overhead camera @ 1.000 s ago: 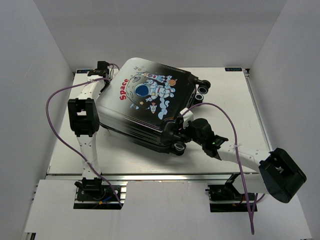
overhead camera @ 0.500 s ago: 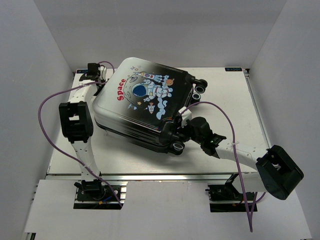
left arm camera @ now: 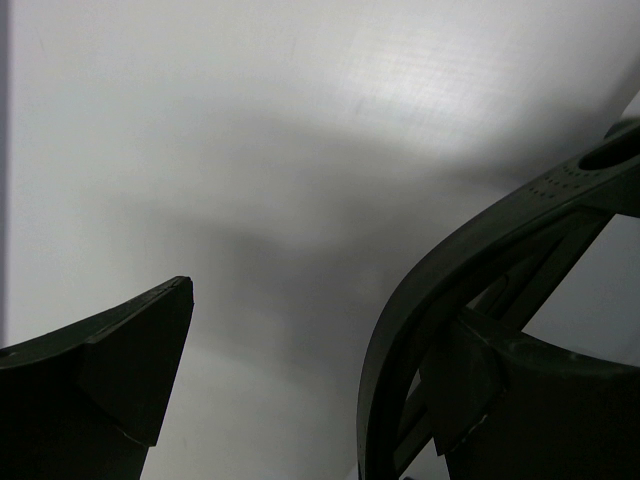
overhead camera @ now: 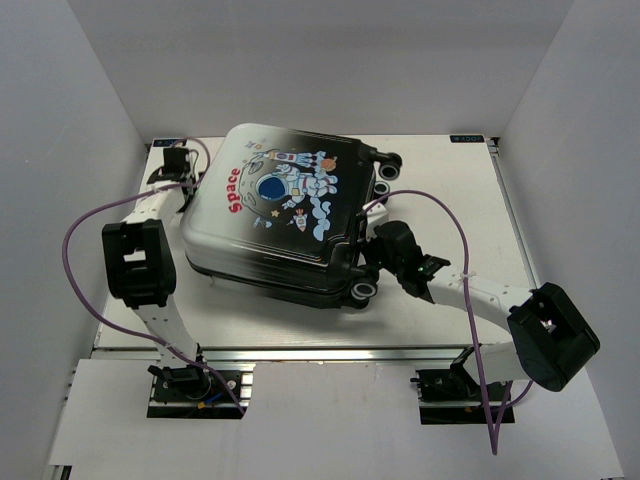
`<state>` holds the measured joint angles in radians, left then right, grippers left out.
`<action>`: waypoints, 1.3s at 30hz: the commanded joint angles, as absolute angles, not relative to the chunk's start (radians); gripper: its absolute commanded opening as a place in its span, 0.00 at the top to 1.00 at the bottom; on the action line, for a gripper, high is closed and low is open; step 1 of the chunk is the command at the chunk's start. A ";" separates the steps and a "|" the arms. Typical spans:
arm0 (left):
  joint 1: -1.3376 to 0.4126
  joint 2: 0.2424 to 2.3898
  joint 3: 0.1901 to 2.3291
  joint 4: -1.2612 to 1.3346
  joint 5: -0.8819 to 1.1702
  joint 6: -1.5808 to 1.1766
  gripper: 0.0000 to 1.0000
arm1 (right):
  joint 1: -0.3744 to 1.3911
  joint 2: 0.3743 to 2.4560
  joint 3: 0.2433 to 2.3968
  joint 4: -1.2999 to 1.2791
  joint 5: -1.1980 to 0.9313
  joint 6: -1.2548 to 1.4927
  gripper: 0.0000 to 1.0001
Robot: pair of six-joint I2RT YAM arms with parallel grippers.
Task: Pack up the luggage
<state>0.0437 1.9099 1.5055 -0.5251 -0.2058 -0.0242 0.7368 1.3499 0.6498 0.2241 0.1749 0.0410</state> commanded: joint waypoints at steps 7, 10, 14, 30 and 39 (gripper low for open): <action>-0.104 1.557 1.260 -0.475 0.338 -0.267 0.02 | 0.681 1.430 0.856 0.261 0.186 0.012 1.00; -0.081 1.565 1.203 -0.471 0.296 -0.305 0.02 | 0.654 1.419 0.847 0.258 0.147 0.012 1.00; -0.025 1.562 1.161 -0.407 0.404 -0.389 0.02 | 0.641 1.416 0.839 0.252 0.103 0.021 1.00; 0.098 1.559 1.571 -0.509 0.563 -0.446 0.02 | 0.641 1.387 0.801 0.275 0.049 0.008 1.00; 0.075 1.285 1.419 -0.673 0.232 -0.495 0.02 | 0.684 1.375 0.796 0.268 0.040 -0.035 1.00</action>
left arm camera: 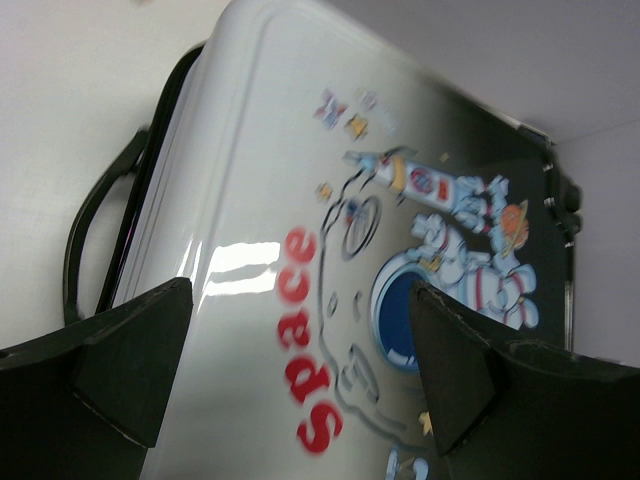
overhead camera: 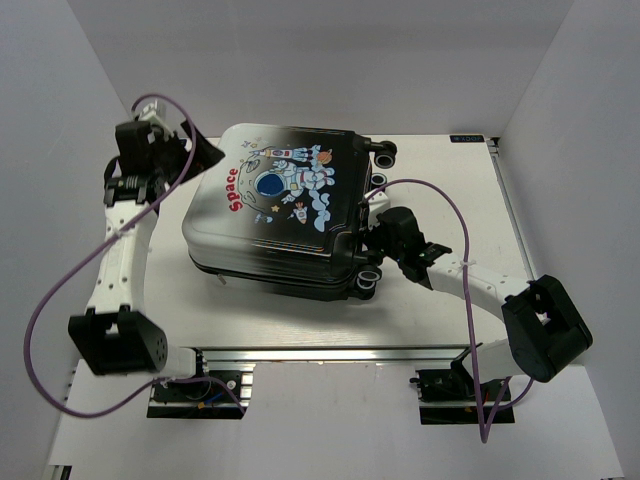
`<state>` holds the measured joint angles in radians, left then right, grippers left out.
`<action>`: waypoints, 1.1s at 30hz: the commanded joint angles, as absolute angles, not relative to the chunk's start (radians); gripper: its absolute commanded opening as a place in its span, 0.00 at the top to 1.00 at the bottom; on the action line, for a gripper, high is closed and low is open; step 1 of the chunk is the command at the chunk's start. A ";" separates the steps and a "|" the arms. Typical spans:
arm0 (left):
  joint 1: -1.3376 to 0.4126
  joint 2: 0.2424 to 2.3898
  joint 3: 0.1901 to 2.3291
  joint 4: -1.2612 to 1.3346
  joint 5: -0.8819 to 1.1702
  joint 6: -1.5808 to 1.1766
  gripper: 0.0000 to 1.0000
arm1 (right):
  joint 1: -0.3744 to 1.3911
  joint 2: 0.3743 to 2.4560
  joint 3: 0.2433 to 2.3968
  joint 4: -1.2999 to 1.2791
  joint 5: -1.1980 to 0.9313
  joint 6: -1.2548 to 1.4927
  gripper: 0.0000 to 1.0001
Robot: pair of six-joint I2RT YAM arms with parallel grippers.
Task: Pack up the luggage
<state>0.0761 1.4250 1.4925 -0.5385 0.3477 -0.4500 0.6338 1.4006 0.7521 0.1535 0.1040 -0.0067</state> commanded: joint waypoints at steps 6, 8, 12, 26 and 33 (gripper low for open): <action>0.075 1.036 1.256 -0.975 0.015 -0.626 0.02 | 0.698 1.367 0.772 0.270 0.054 -0.015 1.00; 0.075 0.968 1.255 -1.107 -0.050 -0.656 0.02 | 0.699 1.371 0.770 0.271 0.058 -0.009 1.00; 0.075 0.836 1.127 -1.128 -0.038 -0.715 0.02 | 0.706 1.367 0.762 0.276 0.060 -0.009 1.00; 0.075 1.018 0.778 -0.525 0.155 -0.781 0.02 | 0.796 1.305 0.675 0.291 0.035 -0.112 1.00; 0.075 1.425 1.000 -0.270 0.189 -0.707 0.02 | 0.845 1.353 0.679 0.325 0.066 -0.054 1.00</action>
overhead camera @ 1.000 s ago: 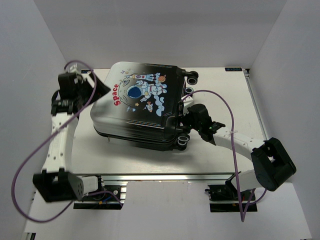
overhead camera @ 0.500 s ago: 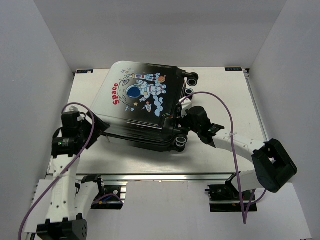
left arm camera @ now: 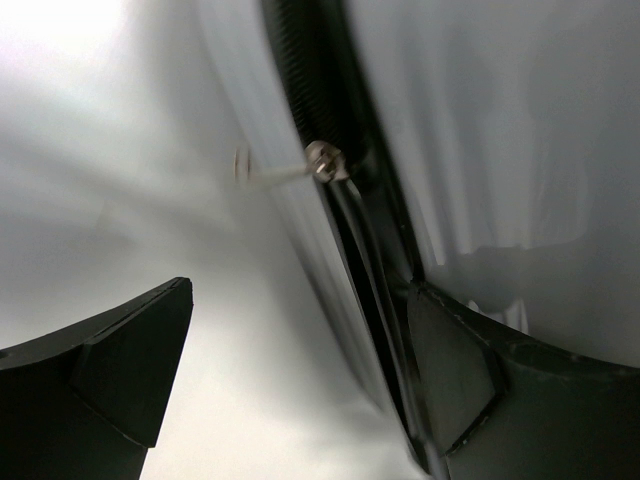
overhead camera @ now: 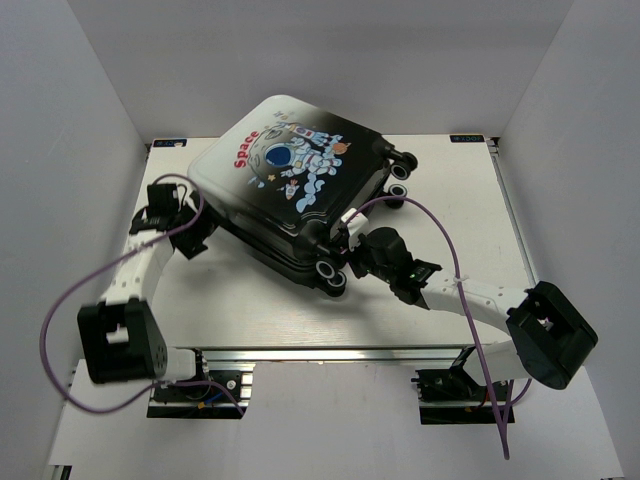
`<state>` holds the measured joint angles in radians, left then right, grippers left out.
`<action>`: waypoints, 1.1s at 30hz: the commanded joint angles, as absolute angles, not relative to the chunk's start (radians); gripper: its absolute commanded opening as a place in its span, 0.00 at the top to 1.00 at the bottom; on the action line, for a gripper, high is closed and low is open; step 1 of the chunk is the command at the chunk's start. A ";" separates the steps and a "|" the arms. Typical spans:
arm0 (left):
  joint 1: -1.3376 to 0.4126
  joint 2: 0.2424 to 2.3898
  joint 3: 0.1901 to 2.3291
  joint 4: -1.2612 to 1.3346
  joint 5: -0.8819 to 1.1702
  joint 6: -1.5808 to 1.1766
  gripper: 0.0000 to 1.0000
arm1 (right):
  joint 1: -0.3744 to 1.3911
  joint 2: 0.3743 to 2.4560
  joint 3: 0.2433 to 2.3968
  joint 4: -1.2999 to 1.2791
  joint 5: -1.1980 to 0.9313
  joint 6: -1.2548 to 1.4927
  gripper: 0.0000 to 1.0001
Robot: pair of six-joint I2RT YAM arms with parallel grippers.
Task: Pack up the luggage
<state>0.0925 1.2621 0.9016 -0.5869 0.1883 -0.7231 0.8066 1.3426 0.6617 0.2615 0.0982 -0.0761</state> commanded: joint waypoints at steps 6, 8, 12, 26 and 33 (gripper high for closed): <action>0.075 1.569 1.187 -0.364 0.207 -0.629 0.02 | 0.839 1.472 0.782 0.367 0.195 -0.022 1.00; 0.075 1.484 1.140 -0.380 0.189 -0.609 0.02 | 0.838 1.518 0.837 0.364 0.231 -0.008 1.00; 0.055 1.309 1.083 -0.530 0.160 -0.586 0.02 | 0.836 1.572 0.911 0.353 0.253 0.035 1.00; -0.359 1.109 1.032 -0.582 0.213 -0.676 0.02 | 0.773 1.585 0.947 0.267 0.265 0.162 1.00; -0.638 1.282 1.201 -0.638 0.026 -0.704 0.02 | 0.710 1.500 0.835 0.297 0.215 0.172 1.00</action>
